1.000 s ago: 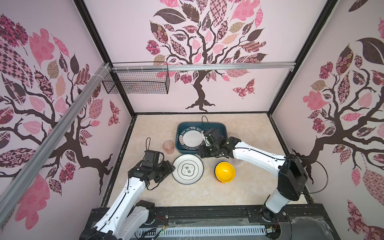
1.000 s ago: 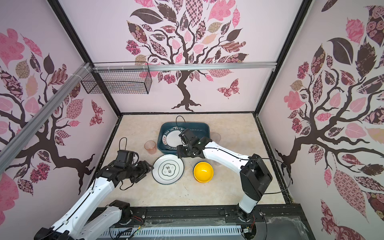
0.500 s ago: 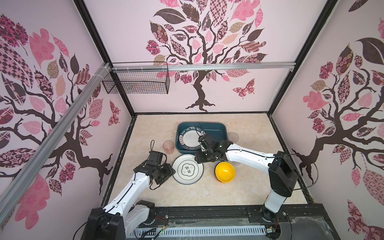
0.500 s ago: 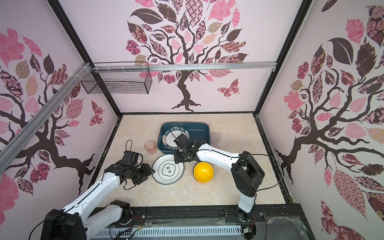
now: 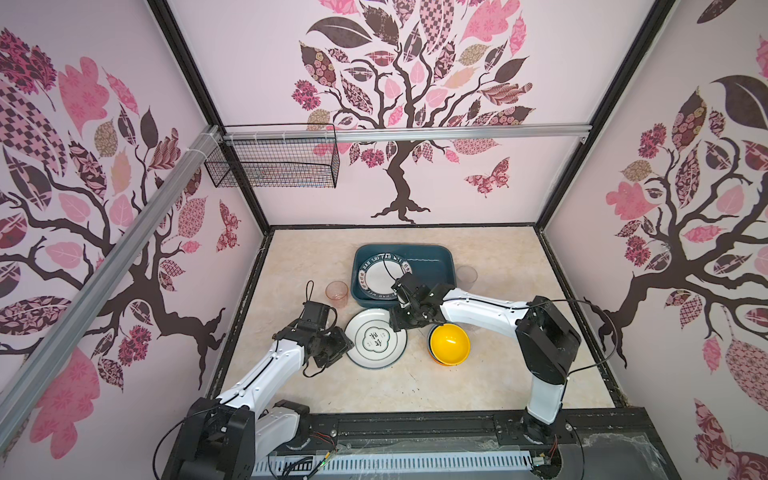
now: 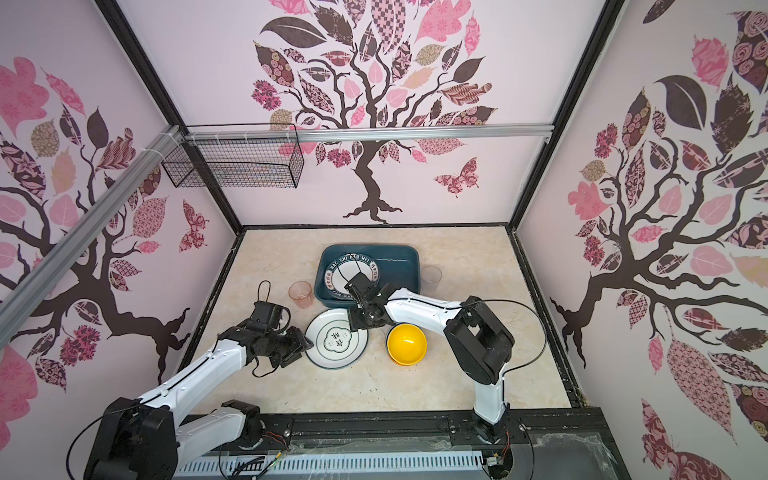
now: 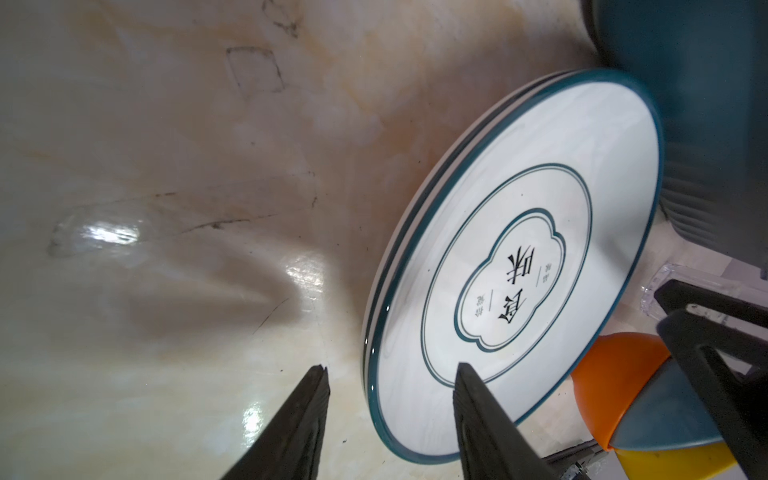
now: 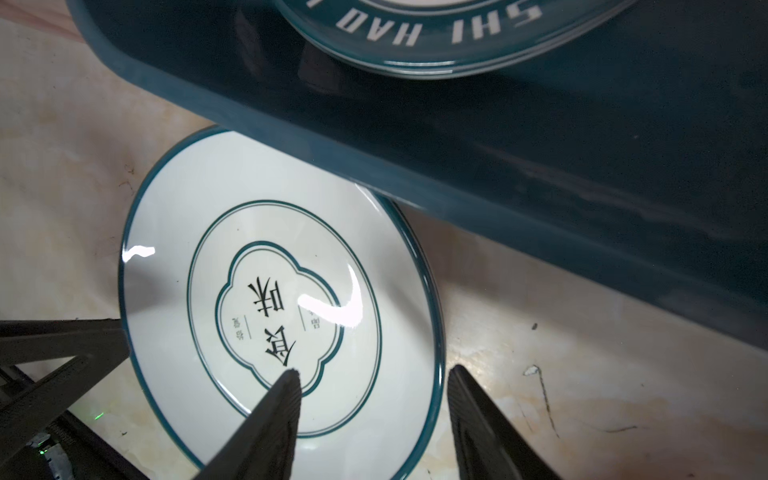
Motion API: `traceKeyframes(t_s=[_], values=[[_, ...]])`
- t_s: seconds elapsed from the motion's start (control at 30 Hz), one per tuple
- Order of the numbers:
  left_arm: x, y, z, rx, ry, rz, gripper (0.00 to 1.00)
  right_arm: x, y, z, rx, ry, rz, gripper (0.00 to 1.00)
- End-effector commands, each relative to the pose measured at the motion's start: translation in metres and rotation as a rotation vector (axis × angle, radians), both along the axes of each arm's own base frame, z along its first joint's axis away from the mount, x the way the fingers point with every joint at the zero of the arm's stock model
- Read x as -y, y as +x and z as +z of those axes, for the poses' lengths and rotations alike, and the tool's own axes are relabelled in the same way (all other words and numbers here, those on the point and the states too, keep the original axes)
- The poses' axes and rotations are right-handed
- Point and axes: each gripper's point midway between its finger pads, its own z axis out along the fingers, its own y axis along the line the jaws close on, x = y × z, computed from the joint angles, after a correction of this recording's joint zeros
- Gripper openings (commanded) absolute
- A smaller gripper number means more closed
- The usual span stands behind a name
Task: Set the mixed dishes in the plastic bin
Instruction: 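Move right gripper to the white cloud-logo plate rim while left gripper approaches its near edge, then lower both grippers around the white cloud-logo plate stack edges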
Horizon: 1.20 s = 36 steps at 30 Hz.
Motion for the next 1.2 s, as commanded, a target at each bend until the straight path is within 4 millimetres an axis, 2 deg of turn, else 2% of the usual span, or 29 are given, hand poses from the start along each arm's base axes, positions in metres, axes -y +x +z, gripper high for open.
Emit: traceKeyframes(t_s=[0.0, 0.6, 1.17], values=[[0.002, -0.004, -0.008, -0.005, -0.004, -0.015, 0.51, -0.009, 0.006, -0.003, 0.003, -0.002, 0.009, 0.60], [0.004, -0.004, -0.015, -0.023, -0.008, -0.022, 0.42, -0.012, 0.007, -0.019, -0.018, -0.023, 0.015, 0.59], [0.004, -0.005, -0.016, -0.025, -0.010, -0.022, 0.40, -0.016, 0.005, -0.019, -0.025, -0.005, 0.026, 0.57]])
